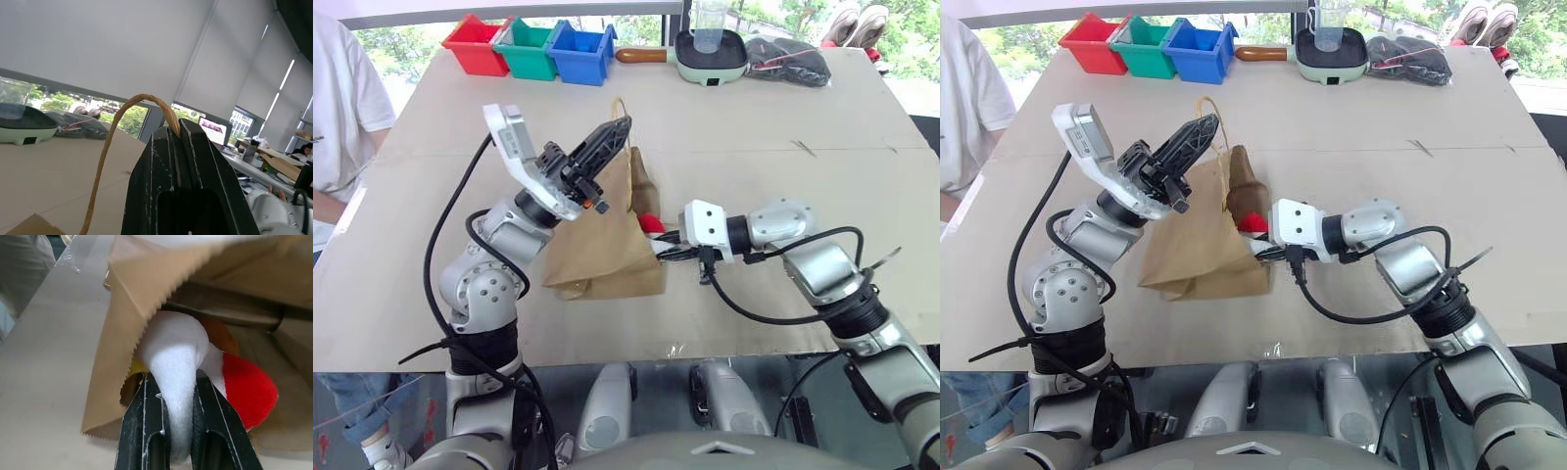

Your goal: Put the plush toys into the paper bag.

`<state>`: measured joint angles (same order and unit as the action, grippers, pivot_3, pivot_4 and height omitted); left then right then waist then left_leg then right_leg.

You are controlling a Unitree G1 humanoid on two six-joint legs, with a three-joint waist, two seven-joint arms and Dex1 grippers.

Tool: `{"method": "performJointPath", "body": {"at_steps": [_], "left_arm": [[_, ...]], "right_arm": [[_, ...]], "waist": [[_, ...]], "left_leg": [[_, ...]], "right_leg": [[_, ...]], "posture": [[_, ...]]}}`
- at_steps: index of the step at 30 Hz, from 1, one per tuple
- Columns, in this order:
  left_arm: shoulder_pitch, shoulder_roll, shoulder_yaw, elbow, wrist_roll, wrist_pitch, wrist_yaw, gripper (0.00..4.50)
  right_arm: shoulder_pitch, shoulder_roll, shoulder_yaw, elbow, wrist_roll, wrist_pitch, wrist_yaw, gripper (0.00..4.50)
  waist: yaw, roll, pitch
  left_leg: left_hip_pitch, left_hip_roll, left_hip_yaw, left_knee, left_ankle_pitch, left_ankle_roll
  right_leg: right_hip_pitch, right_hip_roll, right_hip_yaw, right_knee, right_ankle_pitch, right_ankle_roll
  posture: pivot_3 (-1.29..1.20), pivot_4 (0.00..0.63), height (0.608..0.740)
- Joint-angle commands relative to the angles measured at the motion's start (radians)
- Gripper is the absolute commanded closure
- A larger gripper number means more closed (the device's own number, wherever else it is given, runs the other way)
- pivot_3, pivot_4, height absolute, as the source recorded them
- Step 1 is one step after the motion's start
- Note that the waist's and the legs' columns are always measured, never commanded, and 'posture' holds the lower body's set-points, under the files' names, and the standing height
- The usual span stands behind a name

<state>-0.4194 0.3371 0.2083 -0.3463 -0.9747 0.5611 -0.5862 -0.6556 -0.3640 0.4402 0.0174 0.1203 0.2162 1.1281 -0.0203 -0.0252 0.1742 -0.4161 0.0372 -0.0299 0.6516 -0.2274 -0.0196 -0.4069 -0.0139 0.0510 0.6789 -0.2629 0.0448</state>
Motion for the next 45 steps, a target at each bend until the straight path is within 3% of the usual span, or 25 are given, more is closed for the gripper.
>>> {"method": "performJointPath", "body": {"at_steps": [1,4,10,16,21,23,27,34,40,41,42,45], "left_arm": [[0.012,-0.003,0.001,-0.063,-0.042,-0.005,-0.016,4.5],[0.061,0.004,0.012,-0.072,-0.04,-0.01,-0.016,4.5],[0.126,0.016,0.031,-0.098,-0.02,-0.033,0.0,4.5],[0.142,0.007,0.019,-0.12,-0.049,-0.029,-0.004,4.5],[0.145,0.0,0.017,-0.121,-0.061,-0.033,-0.009,4.5],[0.142,-0.002,0.014,-0.118,-0.063,-0.035,-0.013,4.5],[0.127,-0.001,0.019,-0.105,-0.058,-0.042,-0.016,4.5],[0.15,-0.014,0.006,-0.127,-0.074,-0.035,-0.007,4.5],[0.161,-0.017,0.006,-0.13,-0.064,-0.045,-0.008,4.5],[0.164,-0.016,0.012,-0.13,-0.061,-0.051,-0.007,4.5],[0.167,-0.011,0.021,-0.129,-0.06,-0.056,-0.009,4.5],[0.178,0.019,0.055,-0.12,-0.058,-0.064,-0.025,4.5]], "right_arm": [[-0.038,0.06,0.016,0.085,-0.011,-0.082,0.001,4.48],[-0.053,0.132,-0.006,0.164,0.009,-0.138,-0.018,4.48],[-0.071,0.17,0.007,0.237,-0.016,-0.175,-0.011,4.48],[-0.159,0.244,-0.059,0.413,-0.075,-0.23,-0.185,4.48],[-0.091,0.198,-0.015,0.264,0.01,-0.15,0.016,4.48],[-0.088,0.19,-0.005,0.274,-0.025,-0.144,-0.002,4.48],[-0.048,0.144,0.007,0.156,0.061,-0.025,0.119,4.48],[-0.102,0.299,0.023,0.367,-0.069,-0.303,-0.048,4.48],[-0.13,0.36,0.042,0.528,-0.097,-0.383,-0.016,4.48],[-0.127,0.358,0.039,0.544,-0.103,-0.402,-0.021,3.73],[-0.122,0.355,0.027,0.547,-0.106,-0.414,-0.038,3.45],[-0.081,0.278,0.014,0.446,-0.111,-0.379,-0.02,2.04]], "waist": [[0.001,0.0,0.0],[0.0,0.0,0.0],[0.003,0.0,0.0],[0.0,0.0,0.0],[0.006,0.0,0.0],[0.004,0.0,0.0],[0.003,0.0,0.0],[-0.007,0.0,0.0],[-0.008,0.0,0.0],[-0.008,0.0,0.0],[-0.008,0.0,0.0],[-0.008,0.0,0.0]], "left_leg": [[0.0,0.0,0.0,0.0,0.0,0.0],[0.0,0.0,0.0,0.0,0.0,0.0],[0.0,0.0,0.0,0.0,0.0,0.0],[0.001,0.0,0.0,0.0,0.0,0.0],[-0.001,-0.001,0.0,0.0,0.0,0.0],[-0.001,-0.001,0.001,0.0,0.0,0.0],[0.0,0.0,-0.001,0.0,0.0,0.0],[0.0,0.0,-0.001,-0.001,0.0,0.0],[0.0,0.0,0.0,-0.001,0.0,0.0],[0.0,0.0,0.0,-0.001,0.0,0.0],[0.0,0.0,0.0,-0.001,0.0,0.0],[0.0,0.0,-0.001,-0.001,0.0,0.0]], "right_leg": [[0.0,0.0,0.0,0.0,0.0,0.0],[0.0,0.0,0.0,-0.001,0.0,0.0],[0.0,-0.001,0.0,0.0,0.0,0.0],[0.0,0.0,0.0,0.0,0.0,0.0],[0.0,-0.002,-0.001,-0.001,0.0,0.0],[0.0,-0.002,0.0,-0.001,0.0,0.0],[0.0,0.0,-0.001,0.0,0.0,0.0],[0.0,0.0,-0.001,0.0,0.0,0.0],[0.0,-0.001,-0.001,-0.001,0.0,0.0],[0.0,-0.001,-0.001,-0.001,0.0,0.0],[0.0,-0.001,-0.001,-0.001,0.0,0.0],[0.0,-0.001,-0.001,-0.001,0.0,0.0]], "posture": [[0.0,0.15,0.74],[0.0,0.15,0.74],[0.0,0.15,0.74],[0.0,0.15,0.74],[0.0,0.15,0.74],[0.0,0.15,0.74],[0.0,0.15,0.74],[0.0,0.15,0.74],[0.0,0.15,0.74],[0.0,0.15,0.74],[0.0,0.15,0.74],[0.0,0.15,0.74]]}}
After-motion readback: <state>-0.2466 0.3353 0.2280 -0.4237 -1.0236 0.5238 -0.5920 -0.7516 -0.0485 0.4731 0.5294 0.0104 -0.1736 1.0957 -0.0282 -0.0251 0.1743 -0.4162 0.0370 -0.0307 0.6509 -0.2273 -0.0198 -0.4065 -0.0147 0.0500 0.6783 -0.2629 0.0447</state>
